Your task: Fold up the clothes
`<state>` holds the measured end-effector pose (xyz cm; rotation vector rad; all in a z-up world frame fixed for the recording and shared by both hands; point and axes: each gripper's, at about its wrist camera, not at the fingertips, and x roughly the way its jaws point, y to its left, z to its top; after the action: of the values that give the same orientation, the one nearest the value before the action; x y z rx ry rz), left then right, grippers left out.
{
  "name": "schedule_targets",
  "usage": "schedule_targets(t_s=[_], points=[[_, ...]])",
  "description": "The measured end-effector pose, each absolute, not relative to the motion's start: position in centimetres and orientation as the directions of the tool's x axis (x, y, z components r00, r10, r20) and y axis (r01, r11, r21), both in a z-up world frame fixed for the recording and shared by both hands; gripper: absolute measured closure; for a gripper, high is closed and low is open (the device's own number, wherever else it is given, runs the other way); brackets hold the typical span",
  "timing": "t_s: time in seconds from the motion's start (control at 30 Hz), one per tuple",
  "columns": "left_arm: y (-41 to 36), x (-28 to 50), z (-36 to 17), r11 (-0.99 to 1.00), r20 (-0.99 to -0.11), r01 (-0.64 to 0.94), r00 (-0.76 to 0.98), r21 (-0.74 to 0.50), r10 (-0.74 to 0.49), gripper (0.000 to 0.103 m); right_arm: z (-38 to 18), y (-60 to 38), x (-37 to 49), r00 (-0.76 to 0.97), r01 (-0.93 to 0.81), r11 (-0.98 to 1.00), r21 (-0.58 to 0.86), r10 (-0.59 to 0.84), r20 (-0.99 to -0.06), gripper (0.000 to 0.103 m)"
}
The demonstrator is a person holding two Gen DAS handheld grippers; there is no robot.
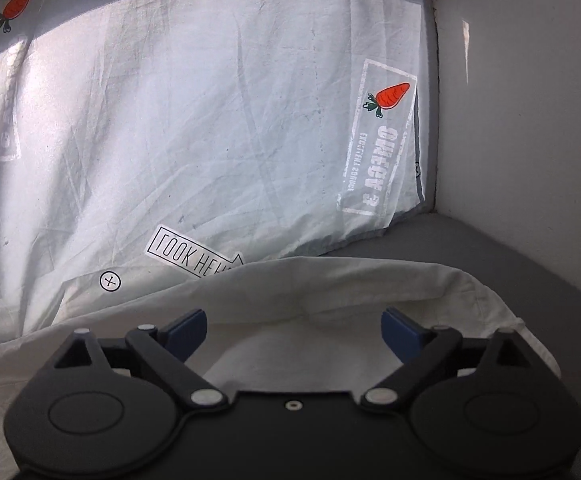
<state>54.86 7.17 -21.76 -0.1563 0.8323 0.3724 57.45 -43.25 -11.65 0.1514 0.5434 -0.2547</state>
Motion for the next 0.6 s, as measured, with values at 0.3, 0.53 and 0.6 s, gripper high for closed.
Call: schedule_targets(t_s=[0.3, 0.53, 0.6], points=[[1.9, 48.2, -24.4, 0.952, -0.8, -0.299, 0.553, 0.071, 0.233, 0.015, -16.0, -39.7, 48.8, 0.754, 0.153, 0.968, -0.197, -0.243, -0.61, 0.004], [2.8, 50.1, -25.1, 0.959, -0.833, -0.278, 0.516, 0.056, 0.199, 0.0, -19.5, -36.3, 49.4, 0.726, -0.014, 0.946, -0.323, -0.213, -0.654, 0.004], [3.2, 50.7, -25.1, 0.964, -0.839, -0.264, 0.514, 0.042, 0.177, 0.0, -19.7, -35.6, 50.5, 0.734, -0.052, 0.94, -0.337, -0.193, -0.652, 0.004]])
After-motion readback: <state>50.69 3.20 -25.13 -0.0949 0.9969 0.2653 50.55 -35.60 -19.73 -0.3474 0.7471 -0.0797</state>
